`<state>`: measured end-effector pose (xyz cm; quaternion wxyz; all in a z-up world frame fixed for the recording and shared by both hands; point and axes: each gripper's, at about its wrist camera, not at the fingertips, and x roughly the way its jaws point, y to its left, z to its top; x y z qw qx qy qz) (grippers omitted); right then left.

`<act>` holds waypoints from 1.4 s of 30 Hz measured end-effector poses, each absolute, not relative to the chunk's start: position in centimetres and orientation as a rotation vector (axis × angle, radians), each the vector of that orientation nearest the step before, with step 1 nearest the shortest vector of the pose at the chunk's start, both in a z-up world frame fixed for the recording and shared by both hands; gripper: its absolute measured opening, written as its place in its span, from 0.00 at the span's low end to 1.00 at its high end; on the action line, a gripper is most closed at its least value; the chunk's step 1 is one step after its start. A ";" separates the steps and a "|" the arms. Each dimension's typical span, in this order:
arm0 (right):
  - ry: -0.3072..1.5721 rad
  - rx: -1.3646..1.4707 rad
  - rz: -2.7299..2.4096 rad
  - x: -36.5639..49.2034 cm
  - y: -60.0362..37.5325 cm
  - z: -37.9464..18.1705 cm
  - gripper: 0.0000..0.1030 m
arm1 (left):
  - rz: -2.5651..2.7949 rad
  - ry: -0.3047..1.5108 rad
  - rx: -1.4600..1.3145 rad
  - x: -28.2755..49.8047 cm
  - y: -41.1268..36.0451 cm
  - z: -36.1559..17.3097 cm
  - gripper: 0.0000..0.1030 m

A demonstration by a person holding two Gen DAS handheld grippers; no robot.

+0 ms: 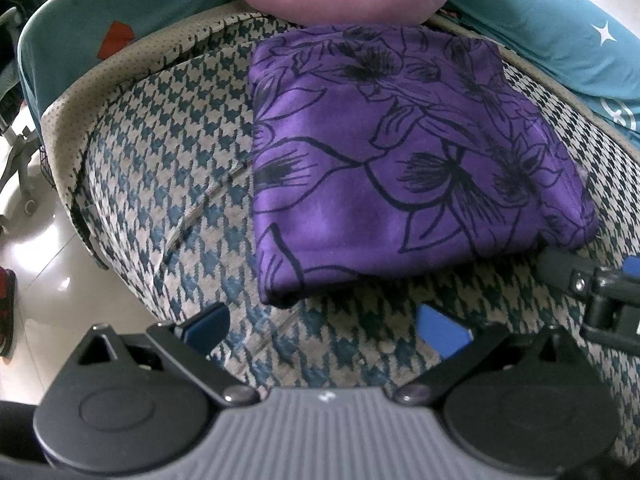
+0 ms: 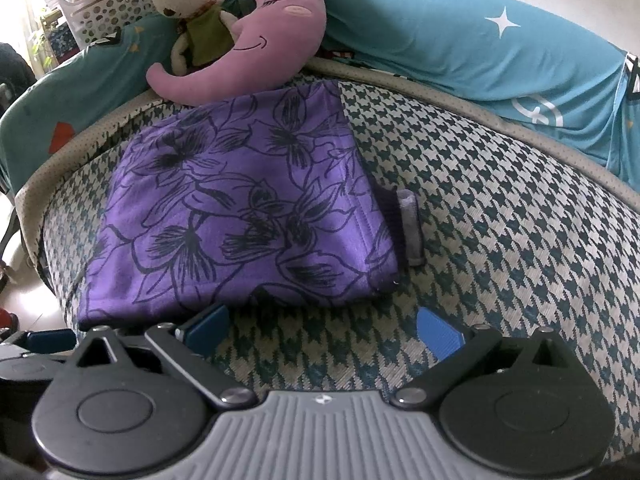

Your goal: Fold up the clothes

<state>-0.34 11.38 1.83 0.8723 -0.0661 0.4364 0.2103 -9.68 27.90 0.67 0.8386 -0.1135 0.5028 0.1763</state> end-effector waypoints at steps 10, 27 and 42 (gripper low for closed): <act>0.911 -0.144 0.445 -0.3 11.5 1.7 0.98 | 0.373 1.063 -0.239 -9.7 27.8 0.7 1.00; 0.910 -0.151 0.450 -0.3 11.8 1.7 0.98 | 0.365 1.062 -0.238 -9.9 27.7 0.8 1.00; 0.909 -0.154 0.447 -0.3 11.9 1.6 0.98 | 0.366 1.060 -0.236 -9.8 28.1 0.9 1.00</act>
